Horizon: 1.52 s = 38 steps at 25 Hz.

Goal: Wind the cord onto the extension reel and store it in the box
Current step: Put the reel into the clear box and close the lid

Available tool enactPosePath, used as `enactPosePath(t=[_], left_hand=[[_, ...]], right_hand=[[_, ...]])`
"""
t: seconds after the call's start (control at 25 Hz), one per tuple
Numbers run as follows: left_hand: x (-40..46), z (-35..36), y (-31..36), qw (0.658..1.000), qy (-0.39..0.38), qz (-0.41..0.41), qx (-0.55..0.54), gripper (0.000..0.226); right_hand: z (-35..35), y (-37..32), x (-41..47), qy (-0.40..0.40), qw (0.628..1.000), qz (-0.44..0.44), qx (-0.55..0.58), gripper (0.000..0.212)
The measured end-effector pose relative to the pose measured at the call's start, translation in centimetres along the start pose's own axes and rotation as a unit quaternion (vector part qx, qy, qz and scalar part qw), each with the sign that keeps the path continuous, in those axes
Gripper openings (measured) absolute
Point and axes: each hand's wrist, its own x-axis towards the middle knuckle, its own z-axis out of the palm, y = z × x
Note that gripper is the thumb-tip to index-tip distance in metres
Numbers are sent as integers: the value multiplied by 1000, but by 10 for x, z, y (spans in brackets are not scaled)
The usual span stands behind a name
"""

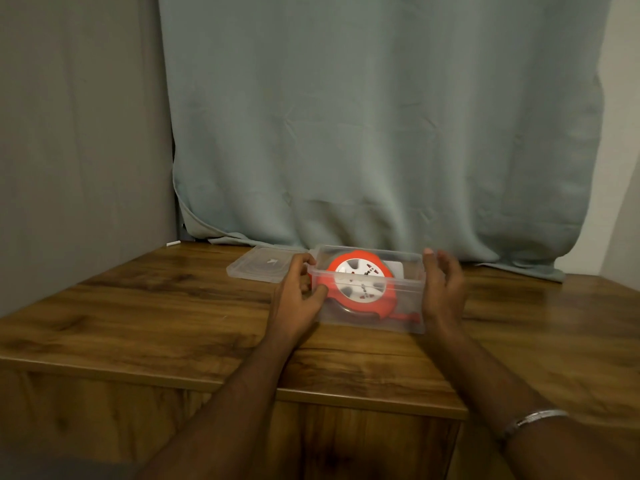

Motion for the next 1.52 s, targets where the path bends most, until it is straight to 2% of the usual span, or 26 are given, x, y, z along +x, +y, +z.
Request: enactPosePath(t=[0.12, 0.16, 0.24, 0.32, 0.36, 0.4, 0.44, 0.52, 0.56, 0.68, 0.88, 0.92, 0.96, 1.08, 1.16, 1.28, 1.32, 1.4, 1.48, 1.52], left_hand=[[-1, 1, 2, 1000, 13, 7, 18, 29], [-1, 2, 4, 998, 39, 10, 42, 24], [2, 0, 4, 985, 124, 26, 119, 23], [12, -6, 0, 968, 187, 37, 162, 22], [21, -12, -5, 964, 182, 28, 190, 23], [31, -18, -14, 955, 146, 19, 259, 27], [41, -25, -23, 930, 89, 14, 357, 33], [60, -38, -47, 858, -27, 15, 512, 45], [68, -44, -55, 844, -62, -3, 532, 46], [87, -50, -65, 858, -79, -41, 506, 34], [95, -47, -68, 812, -108, 76, 569, 19], [95, -45, -64, 817, -88, 103, 561, 18], [95, -44, -56, 836, -53, 123, 533, 18], [102, -44, -12, 909, 105, 169, 367, 6], [111, -49, 27, 927, 185, 192, 265, 25], [117, -55, 88, 948, 237, 196, 75, 30], [120, -57, 103, 956, 249, 154, -1, 29], [131, -59, 120, 957, 241, -13, -163, 26], [141, -59, 115, 938, 168, -173, -248, 28], [142, -55, 108, 932, 134, -212, -260, 31]], right_hand=[[-2, 13, -6, -9, 999, 24, 35, 69], [-3, 13, -6, -7, 999, 27, 44, 73], [-3, 17, -4, -10, 998, 30, 55, 70], [-4, 15, -5, -16, 999, 18, 42, 57], [-6, 16, -5, -16, 999, 10, 32, 49], [-7, 17, -4, -16, 1000, 0, 21, 44], [-8, 17, -4, -16, 1000, -11, 3, 41], [-7, 18, -6, -20, 998, -36, -39, 42], [-7, 17, -8, -25, 997, -48, -54, 46], [-8, 20, -9, -26, 996, -65, -63, 57], [-6, 22, -5, -17, 995, -70, -73, 62], [-6, 21, -5, -17, 995, -70, -71, 63], [-7, 21, -7, -18, 995, -70, -68, 63], [-8, 19, -6, -19, 995, -67, -70, 65], [-7, 17, -7, -17, 995, -65, -72, 68], [-7, 13, -10, -25, 997, -53, -56, 69], [-8, 12, -10, -30, 997, -48, -51, 66], [-8, 11, -12, -33, 997, -46, -45, 61], [-9, 12, -13, -21, 998, -48, -44, 57], [-10, 9, -15, -12, 997, -58, -43, 60]])
